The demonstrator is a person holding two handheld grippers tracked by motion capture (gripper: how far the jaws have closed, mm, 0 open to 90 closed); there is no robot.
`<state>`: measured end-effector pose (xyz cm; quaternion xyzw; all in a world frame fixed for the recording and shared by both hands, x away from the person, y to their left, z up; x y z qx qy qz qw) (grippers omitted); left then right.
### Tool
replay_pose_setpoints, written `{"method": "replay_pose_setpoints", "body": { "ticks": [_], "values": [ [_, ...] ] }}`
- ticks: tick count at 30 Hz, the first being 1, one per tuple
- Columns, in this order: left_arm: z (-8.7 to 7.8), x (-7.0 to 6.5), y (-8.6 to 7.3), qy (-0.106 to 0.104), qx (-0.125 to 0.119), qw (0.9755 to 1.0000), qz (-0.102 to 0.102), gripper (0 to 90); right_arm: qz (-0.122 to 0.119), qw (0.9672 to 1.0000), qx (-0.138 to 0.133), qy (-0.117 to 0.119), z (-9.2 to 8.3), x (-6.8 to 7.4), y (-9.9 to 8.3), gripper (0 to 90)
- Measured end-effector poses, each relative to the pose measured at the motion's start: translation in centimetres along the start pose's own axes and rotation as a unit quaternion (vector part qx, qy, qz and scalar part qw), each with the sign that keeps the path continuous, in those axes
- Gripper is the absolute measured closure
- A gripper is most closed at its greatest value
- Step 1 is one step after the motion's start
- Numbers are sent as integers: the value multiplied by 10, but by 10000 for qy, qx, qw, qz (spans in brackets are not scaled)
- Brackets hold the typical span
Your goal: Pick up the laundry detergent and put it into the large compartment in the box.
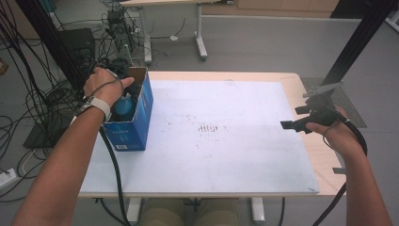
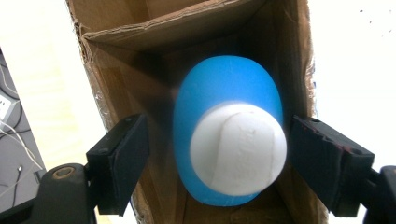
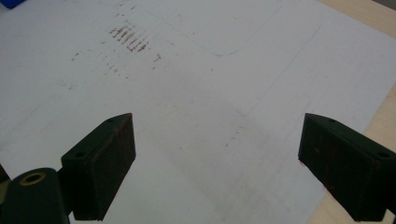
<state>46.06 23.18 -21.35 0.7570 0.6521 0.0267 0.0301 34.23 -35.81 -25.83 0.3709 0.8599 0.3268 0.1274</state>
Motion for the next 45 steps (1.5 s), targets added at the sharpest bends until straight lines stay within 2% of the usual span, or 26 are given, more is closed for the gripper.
{"method": "replay_pose_setpoints", "body": {
  "ticks": [8, 13, 17, 19, 26, 28, 29, 33, 36, 38, 40, 42, 45],
  "values": [
    [-6, -2, 1, -57, 79, 9999, 97, 154, -9, 10000, -3, -18, -2, 2, 1, 110],
    [-18, -6, 1, -78, -10, 9998, 179, 138, -18, 10000, -3, -32, -4, 3, 1, 110],
    [-31, -10, 1, -97, -103, 9993, 339, 111, -34, 10000, -5, -43, -6, 4, 1, 110],
    [-38, -11, 1, -170, -161, 9991, 360, 88, -17, 10000, -7, -54, -7, 4, 1, 110],
    [-70, -17, 0, -184, -340, 9970, 667, 75, -3, 10000, 10, -88, -11, 5, 0, 110],
    [-77, -18, 2, -275, -227, 9955, 876, 57, 4, 10000, 4, -97, -12, 6, 0, 110],
    [-81, -18, 1, -323, -246, 9951, 903, 56, 5, 9999, 5, -102, -12, 6, 0, 109],
    [-94, -22, 0, -393, -348, 9923, 1122, 57, 38, 10000, 0, -87, -14, 7, -1, 109],
    [-103, -29, -1, -408, -394, 9885, 1402, 55, 51, 9999, 22, -83, -14, 8, -1, 109],
    [-109, -37, -2, -411, -434, 9837, 1695, 55, 55, 9999, 20, -83, -14, 8, 0, 108],
    [-114, -43, -3, -411, -485, 9805, 1861, 55, 62, 9999, 25, -86, -15, 8, 1, 106],
    [-118, -51, -4, -440, -538, 9760, 2062, 54, 66, 9999, 30, -88, -16, 9, 1, 106],
    [-119, -62, -1, -422, -394, 9695, 2380, 55, 70, 9999, 45, -98, -17, 10, 3, 106]
  ]
}}
Point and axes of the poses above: each handheld gripper's, and its own axes: z roughly forward along the jaws, y roughly out of its top, x roughly to its left, the point moved 9 cm from there along z, roughly forward along the jaws, and after that the axes turned 2 degrees about -z, right-handed, at the moved point
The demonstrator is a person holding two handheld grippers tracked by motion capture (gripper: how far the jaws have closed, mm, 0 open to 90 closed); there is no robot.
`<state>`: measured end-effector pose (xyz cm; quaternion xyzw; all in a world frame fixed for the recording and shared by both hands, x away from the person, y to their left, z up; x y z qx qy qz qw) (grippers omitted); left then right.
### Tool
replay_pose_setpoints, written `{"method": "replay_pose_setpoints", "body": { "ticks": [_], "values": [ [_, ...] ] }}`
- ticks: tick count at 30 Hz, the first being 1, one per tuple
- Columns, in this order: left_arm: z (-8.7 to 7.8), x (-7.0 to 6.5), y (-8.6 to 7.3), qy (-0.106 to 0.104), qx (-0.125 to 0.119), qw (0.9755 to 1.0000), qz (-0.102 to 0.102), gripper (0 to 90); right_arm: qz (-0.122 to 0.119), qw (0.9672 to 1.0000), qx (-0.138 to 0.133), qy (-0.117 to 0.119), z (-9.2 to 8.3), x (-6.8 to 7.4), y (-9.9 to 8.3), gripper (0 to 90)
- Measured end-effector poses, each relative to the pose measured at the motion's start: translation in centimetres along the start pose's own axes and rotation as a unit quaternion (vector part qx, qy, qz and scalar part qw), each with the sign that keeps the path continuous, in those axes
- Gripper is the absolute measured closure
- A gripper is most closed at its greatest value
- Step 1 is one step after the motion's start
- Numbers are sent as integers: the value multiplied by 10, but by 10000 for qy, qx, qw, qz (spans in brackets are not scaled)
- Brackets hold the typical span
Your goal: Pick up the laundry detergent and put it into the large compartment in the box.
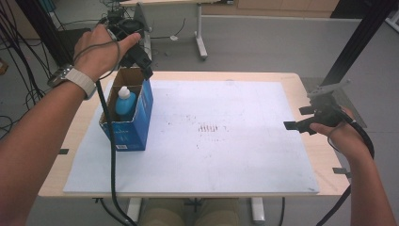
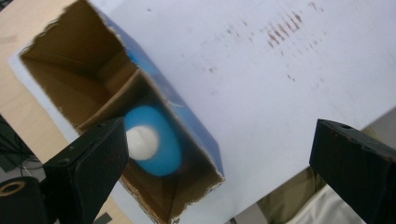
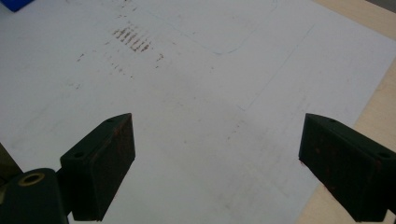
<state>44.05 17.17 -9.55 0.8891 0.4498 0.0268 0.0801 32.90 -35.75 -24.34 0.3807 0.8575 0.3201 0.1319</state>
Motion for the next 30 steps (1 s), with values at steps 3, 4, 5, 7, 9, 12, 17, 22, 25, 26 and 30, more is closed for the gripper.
{"method": "replay_pose_setpoints", "body": {
  "ticks": [3, 4, 5, 7, 9, 12, 17, 22, 25, 26, 30],
  "values": [
    [1, -6, 4, -36, 49, 9996, 258, 57, 8, 10000, 5, -20, -2, 2, 0, 105],
    [1, -8, 5, -54, 48, 9995, 298, 56, 15, 10000, 6, -30, -3, 2, 0, 106],
    [1, -9, 6, -56, 32, 9993, 357, 56, 28, 10000, 3, -34, -4, 2, -1, 105],
    [2, -12, 7, -98, -23, 9991, 420, 55, 47, 10000, 29, -52, -5, 3, -2, 105],
    [2, -14, 9, -160, -61, 9983, 555, 53, 44, 10000, 28, -64, -5, 3, -3, 105],
    [4, -19, 13, -202, -23, 9964, 829, 56, 78, 9999, 45, -77, -6, 4, -4, 106],
    [8, -31, 19, -338, -63, 9904, 1338, 56, 94, 9999, 77, -88, -6, 5, -4, 106],
    [13, -41, 26, -475, -44, 9829, 1781, 55, 121, 9998, 91, -96, -6, 7, -3, 105],
    [16, -46, 29, -541, -93, 9784, 1994, 54, 120, 9998, 103, -91, -4, 7, -2, 105],
    [18, -48, 31, -543, -78, 9766, 2078, 54, 113, 9998, 108, -87, -3, 7, -2, 106],
    [24, -58, 33, -561, -75, 9667, 2494, 56, 122, 9998, 159, -74, -1, 7, -1, 105]
  ]
}}
Point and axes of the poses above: each handheld gripper's, and its own axes: z roughly forward along the jaws, y roughly out of its top, x roughly to its left, the point moved 9 cm from there along z, roughly forward along the jaws, and after that the axes turned 2 degrees about -z, right-handed, at the moved point
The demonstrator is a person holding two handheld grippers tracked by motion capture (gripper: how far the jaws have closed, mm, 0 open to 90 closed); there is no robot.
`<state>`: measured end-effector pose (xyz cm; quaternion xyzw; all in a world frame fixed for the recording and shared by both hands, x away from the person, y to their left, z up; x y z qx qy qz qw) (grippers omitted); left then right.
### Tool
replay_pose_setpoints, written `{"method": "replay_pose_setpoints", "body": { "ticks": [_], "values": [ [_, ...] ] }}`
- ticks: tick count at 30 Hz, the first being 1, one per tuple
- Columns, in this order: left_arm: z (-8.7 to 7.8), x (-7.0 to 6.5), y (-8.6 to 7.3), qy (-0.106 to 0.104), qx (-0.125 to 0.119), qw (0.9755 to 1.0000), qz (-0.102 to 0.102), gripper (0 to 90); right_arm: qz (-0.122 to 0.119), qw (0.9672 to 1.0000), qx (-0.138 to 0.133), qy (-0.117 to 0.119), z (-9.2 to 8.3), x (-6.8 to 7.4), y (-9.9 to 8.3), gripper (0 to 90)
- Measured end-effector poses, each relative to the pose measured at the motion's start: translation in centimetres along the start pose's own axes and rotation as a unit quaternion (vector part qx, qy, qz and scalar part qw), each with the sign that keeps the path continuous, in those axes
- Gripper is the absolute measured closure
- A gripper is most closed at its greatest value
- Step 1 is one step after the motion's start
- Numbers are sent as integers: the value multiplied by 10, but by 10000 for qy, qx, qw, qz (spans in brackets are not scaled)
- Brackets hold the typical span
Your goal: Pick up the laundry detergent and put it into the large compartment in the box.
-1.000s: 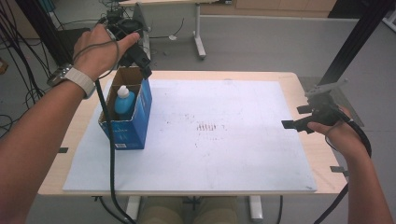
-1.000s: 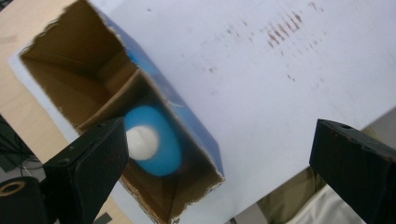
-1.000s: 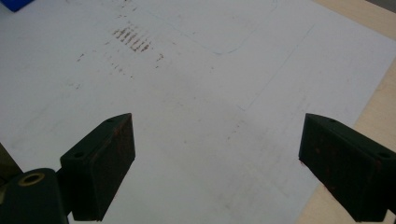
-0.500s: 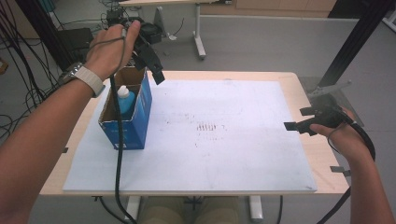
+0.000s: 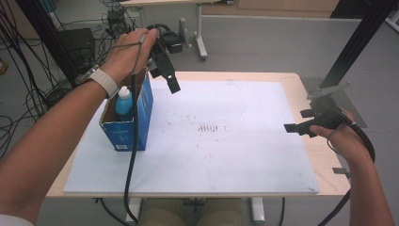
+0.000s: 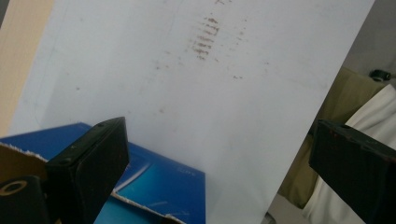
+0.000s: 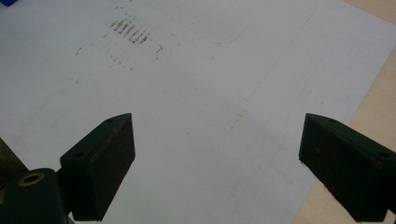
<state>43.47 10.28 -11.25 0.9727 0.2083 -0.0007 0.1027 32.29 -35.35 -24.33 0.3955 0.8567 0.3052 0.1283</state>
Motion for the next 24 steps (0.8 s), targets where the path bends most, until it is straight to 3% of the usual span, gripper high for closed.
{"method": "replay_pose_setpoints", "body": {
  "ticks": [6, 17, 24],
  "values": [
    [13, -6, 8, -156, 91, 9988, 447, 62, 4, 10000, 29, 5, 0, 0, 2, 106],
    [36, -17, 20, -228, 269, 9948, 955, 64, 4, 9999, 91, 63, 8, 2, 5, 105],
    [48, -22, 23, -271, 328, 9926, 1139, 64, -30, 9999, 107, 83, 11, 4, 9, 105]
  ]
}}
Point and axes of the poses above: each handheld gripper's, and its own axes: z roughly forward along the jaws, y roughly out of its top, x roughly to its left, the point moved 9 cm from there along z, roughly forward along the jaws, and after that the axes turned 2 degrees about -z, right-handed, at the moved point
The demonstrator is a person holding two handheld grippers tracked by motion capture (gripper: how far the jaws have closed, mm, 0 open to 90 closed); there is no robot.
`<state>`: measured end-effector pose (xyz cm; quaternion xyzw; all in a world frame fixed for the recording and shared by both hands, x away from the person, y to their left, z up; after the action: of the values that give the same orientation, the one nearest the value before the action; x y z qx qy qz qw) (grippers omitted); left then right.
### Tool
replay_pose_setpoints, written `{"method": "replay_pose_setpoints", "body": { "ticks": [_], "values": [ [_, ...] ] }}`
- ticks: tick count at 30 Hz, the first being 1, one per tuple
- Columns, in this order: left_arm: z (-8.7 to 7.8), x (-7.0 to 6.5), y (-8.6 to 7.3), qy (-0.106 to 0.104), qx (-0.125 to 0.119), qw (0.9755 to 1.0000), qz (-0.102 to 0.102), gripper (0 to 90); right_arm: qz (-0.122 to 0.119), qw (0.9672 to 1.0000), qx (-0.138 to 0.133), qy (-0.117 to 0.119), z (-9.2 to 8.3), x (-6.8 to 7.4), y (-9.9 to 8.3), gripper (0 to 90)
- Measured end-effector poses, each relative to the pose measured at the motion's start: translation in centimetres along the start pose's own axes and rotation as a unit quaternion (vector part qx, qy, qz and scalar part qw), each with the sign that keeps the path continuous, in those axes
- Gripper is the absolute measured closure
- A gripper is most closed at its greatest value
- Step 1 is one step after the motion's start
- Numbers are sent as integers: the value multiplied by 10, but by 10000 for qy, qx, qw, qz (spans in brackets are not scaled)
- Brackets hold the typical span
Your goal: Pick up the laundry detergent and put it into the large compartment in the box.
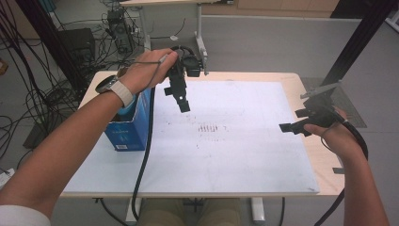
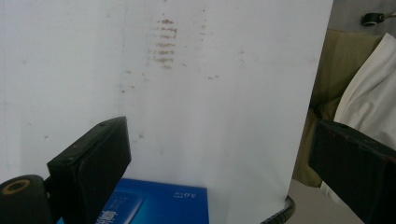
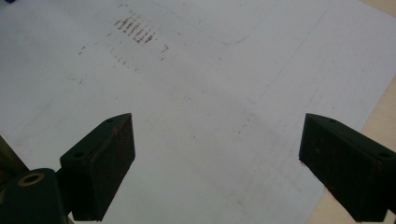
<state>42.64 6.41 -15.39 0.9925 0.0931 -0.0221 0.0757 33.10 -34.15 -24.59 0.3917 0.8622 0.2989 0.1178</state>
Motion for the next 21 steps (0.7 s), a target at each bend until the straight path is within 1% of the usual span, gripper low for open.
{"method": "replay_pose_setpoints", "body": {
  "ticks": [4, 8, 10, 12, 17, 18, 21],
  "values": [
    [9, -2, 2, 62, 101, 9999, 93, 65, -3, 10000, 15, 2, 2, -1, 0, 105],
    [18, -3, 5, -25, 143, 9997, 203, 64, -15, 10000, 15, 15, 4, 0, 1, 105],
    [23, -4, 6, -22, 155, 9995, 257, 64, -16, 10000, 15, 22, 5, 0, 1, 105],
    [27, -4, 7, -83, 152, 9994, 297, 65, -8, 10000, 16, 27, 5, 0, 1, 105],
    [38, -7, 10, -129, 168, 9991, 375, 65, -18, 10000, 16, 21, 5, -1, 1, 105],
    [39, -7, 11, -135, 193, 9989, 417, 65, -7, 10000, 19, 23, 5, -1, 0, 105],
    [41, -7, 12, -124, 225, 9987, 435, 65, 14, 10000, 21, 14, 5, -2, -1, 105]
  ]
}}
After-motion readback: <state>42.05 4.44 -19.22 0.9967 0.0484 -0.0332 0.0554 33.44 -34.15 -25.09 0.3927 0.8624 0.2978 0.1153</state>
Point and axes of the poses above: each handheld gripper's, and its own axes: z roughly forward along the jaws, y roughly out of its top, x roughly to its left, the point moved 9 cm from there along z, roughly forward along the jaws, and after that the axes turned 2 degrees about -z, right-handed, at the moved point
